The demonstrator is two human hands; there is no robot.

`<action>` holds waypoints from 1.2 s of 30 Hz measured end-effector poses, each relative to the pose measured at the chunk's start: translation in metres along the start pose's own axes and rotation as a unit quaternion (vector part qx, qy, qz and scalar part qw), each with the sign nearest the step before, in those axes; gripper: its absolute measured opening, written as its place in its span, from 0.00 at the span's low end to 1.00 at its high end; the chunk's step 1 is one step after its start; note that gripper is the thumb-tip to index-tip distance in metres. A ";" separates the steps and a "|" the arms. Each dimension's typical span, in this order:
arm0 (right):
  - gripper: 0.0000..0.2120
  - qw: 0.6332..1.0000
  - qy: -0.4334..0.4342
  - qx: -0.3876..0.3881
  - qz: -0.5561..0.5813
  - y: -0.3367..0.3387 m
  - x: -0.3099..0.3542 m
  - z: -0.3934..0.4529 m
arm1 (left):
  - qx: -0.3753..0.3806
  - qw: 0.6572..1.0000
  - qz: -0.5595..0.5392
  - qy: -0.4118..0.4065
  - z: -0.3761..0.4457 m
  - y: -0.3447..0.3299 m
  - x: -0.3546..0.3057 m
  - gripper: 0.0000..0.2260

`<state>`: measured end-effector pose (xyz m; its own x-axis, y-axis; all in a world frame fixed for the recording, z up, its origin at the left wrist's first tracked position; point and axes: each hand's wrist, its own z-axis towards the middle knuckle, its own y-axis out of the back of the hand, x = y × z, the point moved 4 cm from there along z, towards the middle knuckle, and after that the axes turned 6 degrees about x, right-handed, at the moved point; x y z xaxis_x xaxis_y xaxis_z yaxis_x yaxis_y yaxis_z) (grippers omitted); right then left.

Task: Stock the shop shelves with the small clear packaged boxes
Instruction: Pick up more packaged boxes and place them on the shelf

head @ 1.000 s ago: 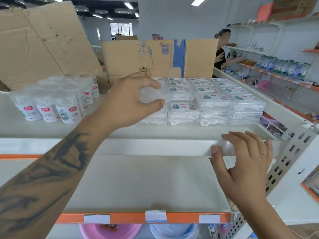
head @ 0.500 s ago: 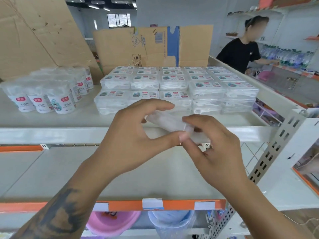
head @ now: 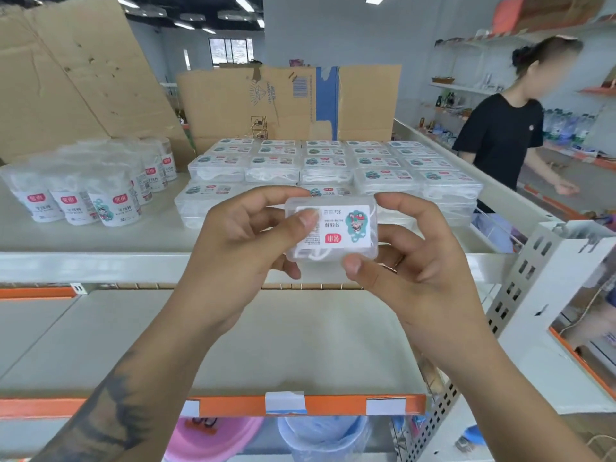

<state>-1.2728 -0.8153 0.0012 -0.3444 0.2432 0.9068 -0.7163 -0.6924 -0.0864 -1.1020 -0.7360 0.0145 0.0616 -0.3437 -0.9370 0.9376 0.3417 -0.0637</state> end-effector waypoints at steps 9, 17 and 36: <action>0.17 0.986 -0.059 -0.065 0.141 0.007 0.000 0.010 | -0.003 0.995 -0.091 0.034 -0.007 -0.021 0.016 0.16; 0.11 0.991 -0.107 0.078 0.011 0.011 -0.003 0.015 | 0.202 0.970 0.123 -0.051 -0.005 0.003 0.009 0.35; 0.24 0.790 0.081 0.116 -0.596 0.026 0.017 0.107 | -0.118 0.833 0.523 -0.138 0.005 0.030 0.026 0.29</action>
<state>-1.2324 -0.9024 0.0581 0.4050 0.8876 0.2196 -0.4656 -0.0066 0.8850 -1.0706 -0.7389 -0.0100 0.9096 0.0733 -0.4090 0.2296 0.7318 0.6417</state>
